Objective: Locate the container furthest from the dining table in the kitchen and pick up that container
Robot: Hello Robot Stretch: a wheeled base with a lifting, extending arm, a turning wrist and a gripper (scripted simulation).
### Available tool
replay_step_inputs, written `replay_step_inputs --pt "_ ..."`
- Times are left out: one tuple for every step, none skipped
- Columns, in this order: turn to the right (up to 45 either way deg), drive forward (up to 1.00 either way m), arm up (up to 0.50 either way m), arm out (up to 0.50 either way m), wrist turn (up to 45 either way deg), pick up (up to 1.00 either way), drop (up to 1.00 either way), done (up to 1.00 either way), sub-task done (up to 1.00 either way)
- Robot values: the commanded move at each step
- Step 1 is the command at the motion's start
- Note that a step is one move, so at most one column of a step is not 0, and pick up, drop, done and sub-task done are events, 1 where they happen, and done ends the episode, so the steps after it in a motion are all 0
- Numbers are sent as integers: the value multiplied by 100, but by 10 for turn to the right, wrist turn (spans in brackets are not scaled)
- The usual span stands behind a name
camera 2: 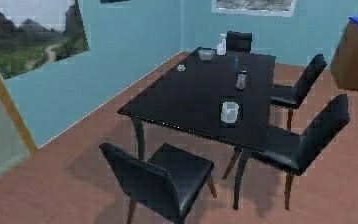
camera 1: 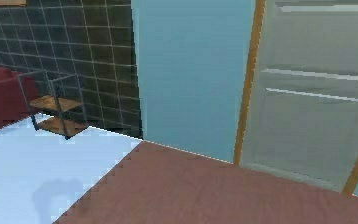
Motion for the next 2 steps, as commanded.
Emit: replay_step_inputs --pt "360 0 0 0 0 0 0 0 0" --pt "0 70 0 0 0 0 0 0 0"
